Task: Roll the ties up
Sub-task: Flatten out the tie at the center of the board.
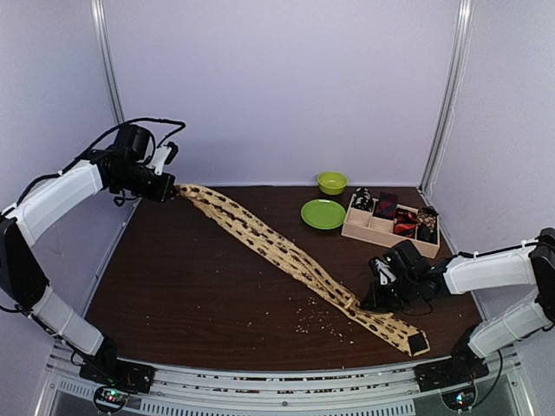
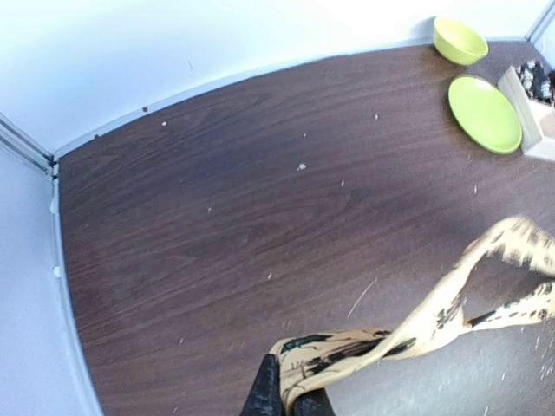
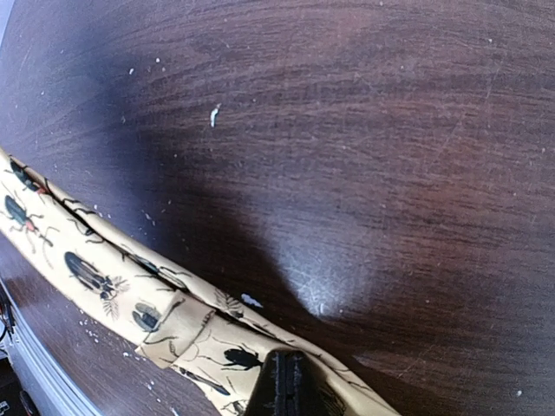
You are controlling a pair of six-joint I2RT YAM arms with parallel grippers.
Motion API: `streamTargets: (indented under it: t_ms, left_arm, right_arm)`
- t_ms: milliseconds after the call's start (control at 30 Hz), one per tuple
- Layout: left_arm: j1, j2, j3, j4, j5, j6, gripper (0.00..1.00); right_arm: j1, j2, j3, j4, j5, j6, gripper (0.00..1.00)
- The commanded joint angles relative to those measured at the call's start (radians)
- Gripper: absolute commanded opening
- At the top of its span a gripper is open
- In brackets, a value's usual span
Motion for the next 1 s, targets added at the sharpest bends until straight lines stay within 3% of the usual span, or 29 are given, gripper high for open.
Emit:
streamTargets:
  t_ms: [0, 133, 367, 467, 600, 667, 800, 967]
  left_arm:
    - [0.015, -0.014, 0.047, -0.290, -0.098, 0.124, 0.00]
    - [0.017, 0.024, -0.001, -0.360, -0.065, 0.145, 0.00]
    - [0.017, 0.123, -0.184, -0.286, 0.072, 0.138, 0.01]
    - [0.018, 0.161, -0.227, -0.265, 0.034, 0.132, 0.05]
    - [0.027, 0.170, -0.239, -0.219, -0.054, 0.119, 0.33]
    - [0.028, 0.139, -0.233, -0.188, -0.054, 0.122, 0.40]
    - [0.027, 0.040, -0.226, -0.135, -0.020, 0.122, 0.54]
    - [0.026, -0.065, -0.262, -0.016, 0.173, 0.116, 0.67]
  right_arm:
    - [-0.011, 0.029, -0.025, -0.145, 0.076, -0.020, 0.00]
    - [-0.012, 0.021, -0.014, -0.158, 0.084, -0.022, 0.00]
    - [-0.011, 0.019, 0.027, -0.207, 0.123, -0.064, 0.00]
    - [-0.012, 0.013, 0.064, -0.247, 0.164, -0.101, 0.00]
    - [-0.012, -0.011, 0.145, -0.306, 0.198, -0.159, 0.00]
    - [-0.011, -0.035, 0.179, -0.320, 0.187, -0.180, 0.02]
    - [-0.010, -0.106, 0.212, -0.343, 0.147, -0.201, 0.19]
    - [0.037, -0.194, 0.185, -0.307, 0.028, -0.127, 0.25]
